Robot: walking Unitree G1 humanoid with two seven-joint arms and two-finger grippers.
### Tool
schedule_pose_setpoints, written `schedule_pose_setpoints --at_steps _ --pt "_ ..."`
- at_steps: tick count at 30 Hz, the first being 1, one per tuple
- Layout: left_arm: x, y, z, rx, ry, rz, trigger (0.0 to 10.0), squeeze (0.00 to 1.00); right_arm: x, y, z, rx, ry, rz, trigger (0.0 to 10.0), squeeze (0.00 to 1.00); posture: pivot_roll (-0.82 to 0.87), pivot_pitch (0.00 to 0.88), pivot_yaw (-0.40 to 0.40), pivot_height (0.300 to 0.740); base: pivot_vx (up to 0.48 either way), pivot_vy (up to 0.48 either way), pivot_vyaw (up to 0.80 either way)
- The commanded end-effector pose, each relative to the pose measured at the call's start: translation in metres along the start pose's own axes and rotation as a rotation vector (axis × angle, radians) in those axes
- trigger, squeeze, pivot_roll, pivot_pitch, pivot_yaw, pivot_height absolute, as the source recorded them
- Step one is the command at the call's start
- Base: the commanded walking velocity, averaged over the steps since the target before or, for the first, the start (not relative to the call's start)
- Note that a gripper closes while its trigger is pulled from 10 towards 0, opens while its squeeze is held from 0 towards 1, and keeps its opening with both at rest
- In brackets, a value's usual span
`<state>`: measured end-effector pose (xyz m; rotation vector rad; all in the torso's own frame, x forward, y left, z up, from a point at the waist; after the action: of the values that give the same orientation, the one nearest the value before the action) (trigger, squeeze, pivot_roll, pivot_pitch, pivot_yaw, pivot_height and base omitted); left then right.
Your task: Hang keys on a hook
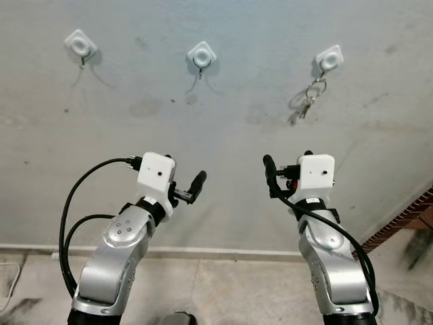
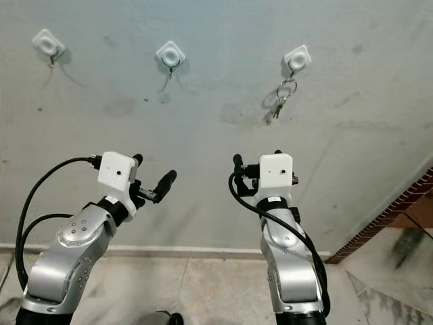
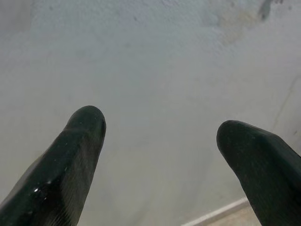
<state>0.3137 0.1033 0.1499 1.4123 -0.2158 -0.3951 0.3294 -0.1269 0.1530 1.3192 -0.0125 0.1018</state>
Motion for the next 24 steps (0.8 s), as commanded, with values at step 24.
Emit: schedule_pose_setpoints --at_steps 24 --pt "0.0028 0.0022 0.0061 0.004 -0.011 0.01 10.0 0.0 -0.0011 -0.0042 0.0059 -0.009 -0.018 -0.017 10.0 0.0 0.2 0.024 -0.035 0.74 -0.31 0.0 0.0"
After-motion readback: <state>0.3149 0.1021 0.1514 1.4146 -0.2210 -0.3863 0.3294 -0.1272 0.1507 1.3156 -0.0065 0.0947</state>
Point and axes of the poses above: a point about 5 cm out from each wrist's last joint towards the gripper, its own x axis pointing out of the wrist towards the gripper, its own y axis along the axis of the wrist's last joint, z = x × y, the point moved 4 cm from there along x, pointing out of the wrist towards the gripper, and after that the axes turned 11 degrees about -x, right-handed, at the moved point
